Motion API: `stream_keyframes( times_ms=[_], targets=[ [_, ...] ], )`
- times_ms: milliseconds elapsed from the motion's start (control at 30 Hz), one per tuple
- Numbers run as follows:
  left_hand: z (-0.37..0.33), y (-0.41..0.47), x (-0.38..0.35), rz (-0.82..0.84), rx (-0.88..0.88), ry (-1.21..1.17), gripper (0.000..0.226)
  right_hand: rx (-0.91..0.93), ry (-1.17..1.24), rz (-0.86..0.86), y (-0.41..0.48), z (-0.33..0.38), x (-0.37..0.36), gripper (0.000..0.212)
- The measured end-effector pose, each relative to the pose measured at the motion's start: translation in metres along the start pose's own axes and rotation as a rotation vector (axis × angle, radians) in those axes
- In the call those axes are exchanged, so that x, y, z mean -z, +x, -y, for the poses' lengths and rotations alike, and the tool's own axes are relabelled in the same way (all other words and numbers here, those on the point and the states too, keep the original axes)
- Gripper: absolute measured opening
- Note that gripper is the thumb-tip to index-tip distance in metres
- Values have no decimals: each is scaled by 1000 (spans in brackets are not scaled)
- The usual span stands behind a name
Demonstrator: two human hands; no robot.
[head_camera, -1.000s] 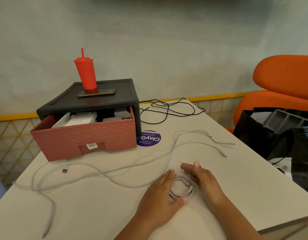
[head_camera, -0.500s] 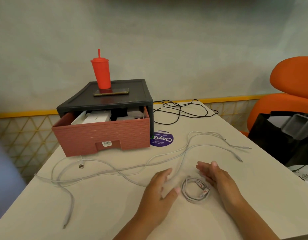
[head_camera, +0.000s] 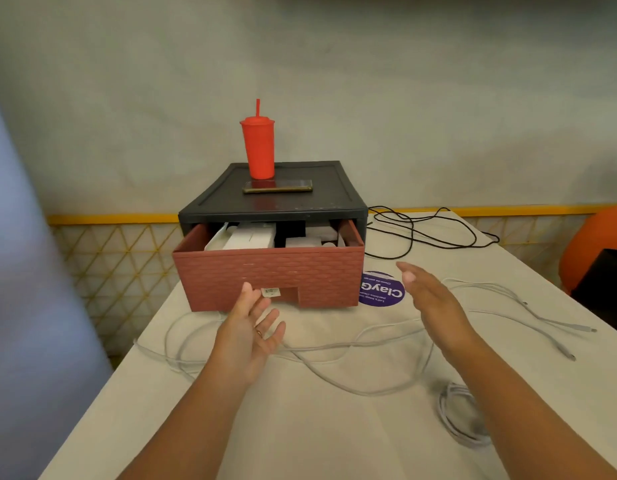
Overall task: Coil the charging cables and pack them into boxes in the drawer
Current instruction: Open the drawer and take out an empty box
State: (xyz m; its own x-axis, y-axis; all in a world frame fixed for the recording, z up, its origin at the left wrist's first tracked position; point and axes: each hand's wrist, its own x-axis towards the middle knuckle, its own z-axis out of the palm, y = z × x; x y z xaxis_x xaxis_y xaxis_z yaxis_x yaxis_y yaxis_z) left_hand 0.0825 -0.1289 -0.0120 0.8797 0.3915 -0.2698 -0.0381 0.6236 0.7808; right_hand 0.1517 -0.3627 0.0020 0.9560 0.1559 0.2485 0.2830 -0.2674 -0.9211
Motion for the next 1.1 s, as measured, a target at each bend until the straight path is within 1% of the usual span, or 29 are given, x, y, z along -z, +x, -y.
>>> stream_keyframes(
  times_ms=[33,67,167,267,467,733,800,900,1000,1100],
  targets=[
    [-2,6,1,-14,39,-63,52,17,-42,0,10,4,-6,48],
    [-4,14,2,-20,68,-115,56,35,-97,5,22,8,-13,43],
    [-5,32,0,-23,124,-214,65,70,-242,29,53,18,-28,45],
    [-5,45,-7,-34,163,-261,69,111,-344,47,78,25,-39,49],
    [-6,61,-16,-86,175,-379,69,142,-543,93,114,36,-54,53],
    [-7,68,-25,-110,194,-501,66,61,-772,229,145,43,-66,55],
    [-7,66,-27,-123,198,-518,68,80,-773,244,148,44,-63,52],
    [-5,58,-26,-122,192,-561,68,55,-644,275,148,47,-57,51],
    [-2,43,-20,-130,192,-593,70,19,-515,257,149,47,-55,52],
    [1,24,-12,-147,188,-586,70,-6,-465,256,148,49,-55,52]
  ],
)
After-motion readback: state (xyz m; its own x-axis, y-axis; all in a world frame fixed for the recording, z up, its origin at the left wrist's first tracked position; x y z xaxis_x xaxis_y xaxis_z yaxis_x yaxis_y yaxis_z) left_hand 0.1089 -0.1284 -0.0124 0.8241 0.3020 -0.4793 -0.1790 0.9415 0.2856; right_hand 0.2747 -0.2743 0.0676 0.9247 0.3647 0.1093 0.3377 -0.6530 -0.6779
